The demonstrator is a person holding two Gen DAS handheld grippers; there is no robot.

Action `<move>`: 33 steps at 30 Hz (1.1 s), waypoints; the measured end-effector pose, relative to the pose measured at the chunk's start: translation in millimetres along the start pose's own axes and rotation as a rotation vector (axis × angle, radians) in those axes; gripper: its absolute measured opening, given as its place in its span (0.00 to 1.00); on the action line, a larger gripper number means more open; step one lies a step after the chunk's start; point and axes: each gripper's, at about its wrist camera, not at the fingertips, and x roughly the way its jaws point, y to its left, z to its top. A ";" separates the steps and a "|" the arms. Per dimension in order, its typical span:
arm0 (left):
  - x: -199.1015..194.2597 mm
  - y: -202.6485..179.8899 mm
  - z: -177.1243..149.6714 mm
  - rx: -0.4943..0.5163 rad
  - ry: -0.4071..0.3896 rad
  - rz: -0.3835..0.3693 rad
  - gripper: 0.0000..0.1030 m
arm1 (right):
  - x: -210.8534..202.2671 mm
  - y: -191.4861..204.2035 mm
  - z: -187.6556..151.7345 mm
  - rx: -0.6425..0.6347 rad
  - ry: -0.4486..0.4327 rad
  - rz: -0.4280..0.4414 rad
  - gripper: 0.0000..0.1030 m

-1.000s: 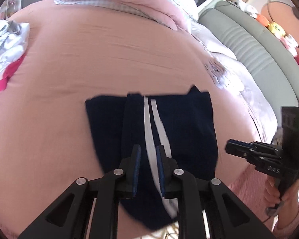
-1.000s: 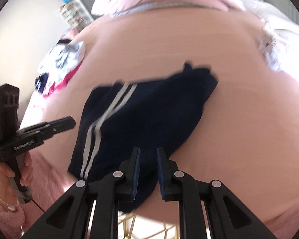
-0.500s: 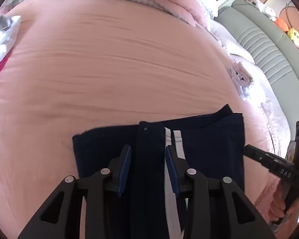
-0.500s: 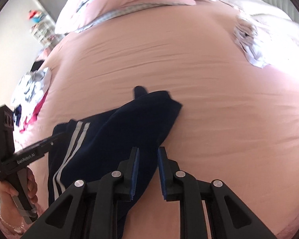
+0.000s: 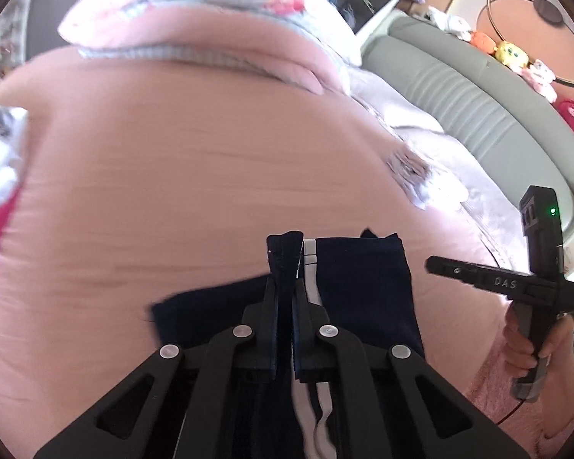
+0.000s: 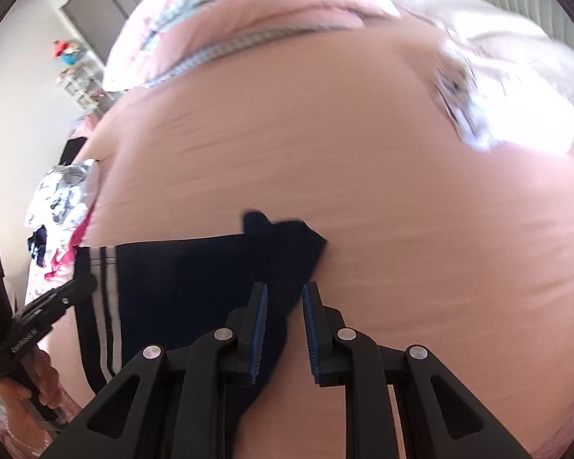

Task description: Fold clothes

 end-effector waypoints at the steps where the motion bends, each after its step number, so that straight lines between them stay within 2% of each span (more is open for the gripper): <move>1: -3.2 5.3 -1.4 -0.005 -0.002 0.029 0.04 | 0.5 4.8 2.8 -0.017 -0.003 -0.007 0.18; 4: 4.2 26.8 -11.3 -0.056 0.046 0.060 0.04 | 5.1 16.6 11.2 -0.058 -0.003 -0.034 0.24; 9: 15.1 38.9 -30.2 -0.069 0.096 0.141 0.04 | 15.8 24.2 25.7 -0.087 0.012 -0.073 0.24; 11: 18.1 44.0 -34.2 -0.109 0.106 0.179 0.04 | 19.6 25.2 29.9 -0.087 0.021 -0.088 0.24; 13: 16.1 55.7 -38.6 -0.162 0.108 0.181 0.04 | 25.4 23.9 32.2 -0.080 0.032 -0.081 0.24; 16: 13.9 48.9 -41.2 -0.138 0.098 0.200 0.04 | 28.7 27.3 33.3 -0.108 0.030 -0.069 0.24; 20: 16.2 40.6 -45.0 -0.096 0.102 0.214 0.04 | 51.2 33.2 45.6 -0.141 0.013 -0.105 0.24; 25: 20.5 40.3 -46.8 -0.094 0.111 0.196 0.04 | 100.1 35.6 63.3 -0.132 0.142 -0.005 0.24; 29: 19.6 42.4 -46.4 -0.104 0.106 0.180 0.04 | 79.3 55.8 46.7 -0.221 0.122 0.067 0.24; 33: 24.3 41.3 -45.5 -0.110 0.108 0.173 0.04 | 61.5 65.7 20.4 -0.297 0.133 0.075 0.24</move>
